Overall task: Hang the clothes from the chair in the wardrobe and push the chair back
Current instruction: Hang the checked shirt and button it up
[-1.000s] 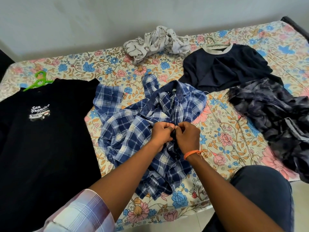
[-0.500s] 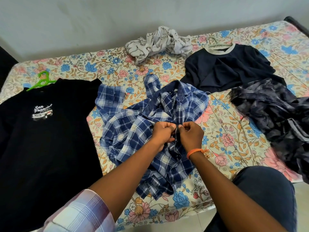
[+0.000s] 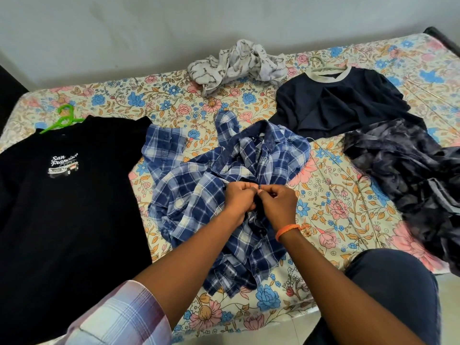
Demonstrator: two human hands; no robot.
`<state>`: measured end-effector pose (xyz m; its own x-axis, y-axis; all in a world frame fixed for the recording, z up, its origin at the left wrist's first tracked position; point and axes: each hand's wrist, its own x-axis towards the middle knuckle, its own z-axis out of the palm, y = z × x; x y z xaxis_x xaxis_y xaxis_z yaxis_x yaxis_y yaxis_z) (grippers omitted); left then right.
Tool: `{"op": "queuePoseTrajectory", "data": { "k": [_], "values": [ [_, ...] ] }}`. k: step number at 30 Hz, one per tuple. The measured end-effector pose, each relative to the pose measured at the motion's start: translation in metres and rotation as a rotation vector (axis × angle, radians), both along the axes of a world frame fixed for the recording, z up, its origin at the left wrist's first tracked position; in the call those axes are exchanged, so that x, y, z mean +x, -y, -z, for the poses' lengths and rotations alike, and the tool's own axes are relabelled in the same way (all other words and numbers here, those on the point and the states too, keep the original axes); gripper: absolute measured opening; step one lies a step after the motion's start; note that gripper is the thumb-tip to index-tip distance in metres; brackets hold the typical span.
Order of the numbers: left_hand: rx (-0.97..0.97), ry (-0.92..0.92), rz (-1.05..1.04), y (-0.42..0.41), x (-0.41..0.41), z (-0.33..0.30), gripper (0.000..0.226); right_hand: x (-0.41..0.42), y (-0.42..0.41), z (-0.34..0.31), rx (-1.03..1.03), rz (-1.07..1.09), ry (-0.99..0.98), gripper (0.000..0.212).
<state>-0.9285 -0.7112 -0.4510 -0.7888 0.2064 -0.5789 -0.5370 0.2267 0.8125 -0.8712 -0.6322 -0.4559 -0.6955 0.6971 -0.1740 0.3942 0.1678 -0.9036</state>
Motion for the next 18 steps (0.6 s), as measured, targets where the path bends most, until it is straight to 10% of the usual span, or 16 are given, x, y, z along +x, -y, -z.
{"op": "queuePoseTrajectory", "data": {
  "k": [18],
  "values": [
    [0.044,0.137,-0.008,0.0018,-0.0060,-0.0057,0.015,0.0033,-0.0059,0.0062,0.449,-0.202,0.078,0.006]
  ]
}}
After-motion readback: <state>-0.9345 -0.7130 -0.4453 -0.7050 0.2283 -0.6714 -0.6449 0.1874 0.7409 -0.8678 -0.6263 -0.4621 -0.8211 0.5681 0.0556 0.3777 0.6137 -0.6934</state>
